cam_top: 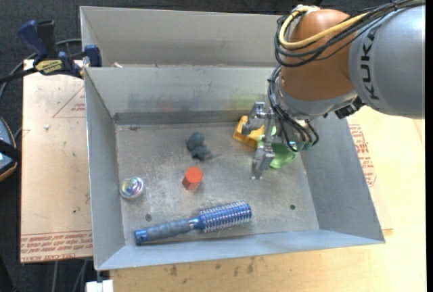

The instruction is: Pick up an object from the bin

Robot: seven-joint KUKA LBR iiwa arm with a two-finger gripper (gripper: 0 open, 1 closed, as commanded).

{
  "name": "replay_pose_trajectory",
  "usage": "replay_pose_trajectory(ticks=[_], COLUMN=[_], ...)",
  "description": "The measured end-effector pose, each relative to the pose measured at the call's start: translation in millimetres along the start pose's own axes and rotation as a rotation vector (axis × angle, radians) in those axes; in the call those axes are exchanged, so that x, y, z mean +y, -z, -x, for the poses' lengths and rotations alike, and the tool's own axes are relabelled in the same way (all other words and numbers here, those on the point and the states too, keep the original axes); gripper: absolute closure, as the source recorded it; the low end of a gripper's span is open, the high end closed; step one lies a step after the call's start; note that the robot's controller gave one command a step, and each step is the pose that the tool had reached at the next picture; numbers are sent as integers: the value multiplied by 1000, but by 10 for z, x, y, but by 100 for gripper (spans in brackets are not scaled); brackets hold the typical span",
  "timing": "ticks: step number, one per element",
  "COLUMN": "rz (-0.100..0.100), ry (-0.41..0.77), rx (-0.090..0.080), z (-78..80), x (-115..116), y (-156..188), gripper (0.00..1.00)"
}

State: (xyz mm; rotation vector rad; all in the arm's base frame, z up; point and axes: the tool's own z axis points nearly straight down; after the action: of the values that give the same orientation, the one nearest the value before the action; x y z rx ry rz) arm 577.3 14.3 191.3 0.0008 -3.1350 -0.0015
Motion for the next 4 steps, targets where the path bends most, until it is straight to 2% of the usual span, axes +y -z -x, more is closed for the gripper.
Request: replay_pose_trajectory(ticks=[1,2,3,4], rz=[1,-1,-2,-2], ry=[205,411,761,781], rx=[-20,-6,-15,-39], z=[-528,-802,-950,-877], x=[592,984,1032,719], y=[-896,-863,-910,-1157], gripper=[0,0,0,0])
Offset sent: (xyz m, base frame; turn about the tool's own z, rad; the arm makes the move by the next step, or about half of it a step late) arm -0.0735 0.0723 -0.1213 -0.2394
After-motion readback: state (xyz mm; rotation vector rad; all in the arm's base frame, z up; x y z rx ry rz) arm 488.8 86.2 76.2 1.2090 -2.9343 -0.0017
